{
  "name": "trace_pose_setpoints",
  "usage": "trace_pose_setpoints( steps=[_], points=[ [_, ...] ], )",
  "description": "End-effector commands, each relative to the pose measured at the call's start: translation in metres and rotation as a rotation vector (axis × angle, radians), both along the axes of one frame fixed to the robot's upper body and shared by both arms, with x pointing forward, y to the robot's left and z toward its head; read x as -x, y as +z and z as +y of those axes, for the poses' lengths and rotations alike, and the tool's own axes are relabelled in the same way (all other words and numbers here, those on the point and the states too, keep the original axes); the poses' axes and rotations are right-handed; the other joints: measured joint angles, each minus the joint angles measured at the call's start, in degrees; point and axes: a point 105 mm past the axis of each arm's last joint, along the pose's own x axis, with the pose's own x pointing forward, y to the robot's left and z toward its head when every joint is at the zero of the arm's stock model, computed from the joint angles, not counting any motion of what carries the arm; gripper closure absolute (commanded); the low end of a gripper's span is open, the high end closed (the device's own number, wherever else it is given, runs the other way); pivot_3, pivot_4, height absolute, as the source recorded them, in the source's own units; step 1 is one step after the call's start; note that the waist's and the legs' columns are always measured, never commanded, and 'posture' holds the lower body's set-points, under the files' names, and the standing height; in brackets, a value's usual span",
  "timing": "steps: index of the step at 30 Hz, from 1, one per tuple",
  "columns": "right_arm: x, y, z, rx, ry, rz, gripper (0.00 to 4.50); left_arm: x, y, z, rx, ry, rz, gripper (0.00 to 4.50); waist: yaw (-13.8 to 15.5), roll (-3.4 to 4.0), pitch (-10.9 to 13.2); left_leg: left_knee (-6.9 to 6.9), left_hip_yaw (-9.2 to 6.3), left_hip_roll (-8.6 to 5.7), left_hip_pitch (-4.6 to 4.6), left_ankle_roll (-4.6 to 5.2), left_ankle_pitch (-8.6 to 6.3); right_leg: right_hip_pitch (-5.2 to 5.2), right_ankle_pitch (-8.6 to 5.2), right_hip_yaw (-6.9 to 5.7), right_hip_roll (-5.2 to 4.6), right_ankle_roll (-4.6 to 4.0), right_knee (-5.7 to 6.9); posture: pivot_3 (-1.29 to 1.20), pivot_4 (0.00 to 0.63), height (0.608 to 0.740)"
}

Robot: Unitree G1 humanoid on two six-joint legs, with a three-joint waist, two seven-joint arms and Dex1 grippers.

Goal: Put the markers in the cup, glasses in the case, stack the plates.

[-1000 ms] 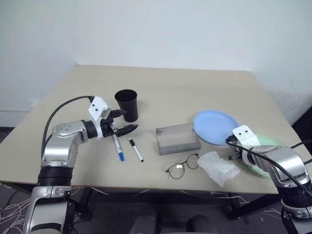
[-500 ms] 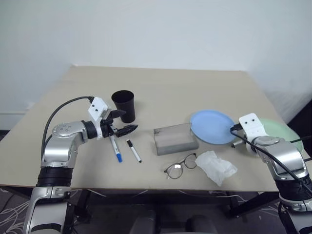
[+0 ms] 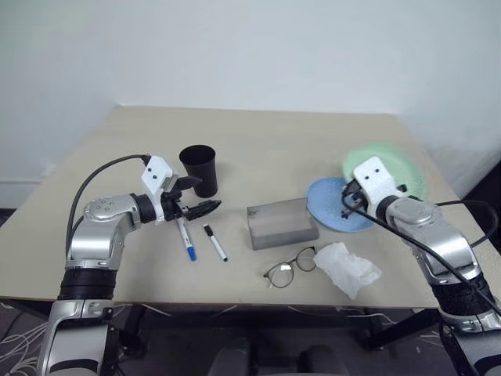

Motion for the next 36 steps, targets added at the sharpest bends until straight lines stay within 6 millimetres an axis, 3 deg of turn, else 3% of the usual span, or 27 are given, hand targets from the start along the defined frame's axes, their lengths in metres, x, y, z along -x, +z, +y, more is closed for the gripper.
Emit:
trace_pose_setpoints(
  steps=[1,9,25,28,31,36],
  points=[
    [0.002,0.011,0.007,-0.002,0.095,-0.032,4.48,0.000,0.017,0.001,0.004,-0.004,-0.062,0.00,0.0,0.00,0.0,0.01,0.00,0.00,0.00,0.00,0.00,0.01,0.00,-0.01,0.00,0.01,0.00,0.00,0.000,0.725],
    [0.009,-0.010,0.007,0.074,0.235,0.078,4.48,0.000,0.019,0.003,0.001,0.004,-0.069,0.00,0.0,0.00,0.0,0.08,0.00,-0.02,0.00,0.01,0.00,0.03,0.04,0.00,-0.01,0.07,0.01,0.00,0.000,0.725],
    [0.001,-0.027,0.006,0.091,0.249,0.116,4.48,0.003,0.021,0.008,-0.009,0.019,-0.074,0.00,0.0,0.00,0.0,0.06,-0.01,-0.02,0.00,-0.01,0.00,0.00,0.04,0.06,-0.07,0.07,0.00,0.00,0.000,0.725],
    [0.000,-0.027,0.007,0.066,0.246,0.120,3.81,0.003,0.021,0.008,-0.010,0.019,-0.074,0.00,0.0,0.00,0.0,0.05,-0.02,-0.02,0.00,-0.01,0.00,0.00,0.04,0.07,-0.08,0.07,0.00,0.00,0.000,0.725],
    [0.000,-0.021,0.006,0.040,0.237,0.110,2.85,0.004,0.021,0.007,-0.011,0.019,-0.072,0.00,0.0,0.00,0.0,0.05,-0.02,-0.02,0.00,-0.01,0.00,0.00,0.04,0.07,-0.08,0.06,0.01,0.00,0.000,0.725],
    [0.007,0.012,-0.007,-0.077,0.222,0.098,1.04,0.005,0.021,0.009,-0.012,0.024,-0.070,0.00,0.0,0.00,0.0,0.05,-0.02,-0.03,0.00,-0.01,0.00,0.00,0.04,0.06,-0.09,0.06,0.00,0.00,0.000,0.725]
  ],
)
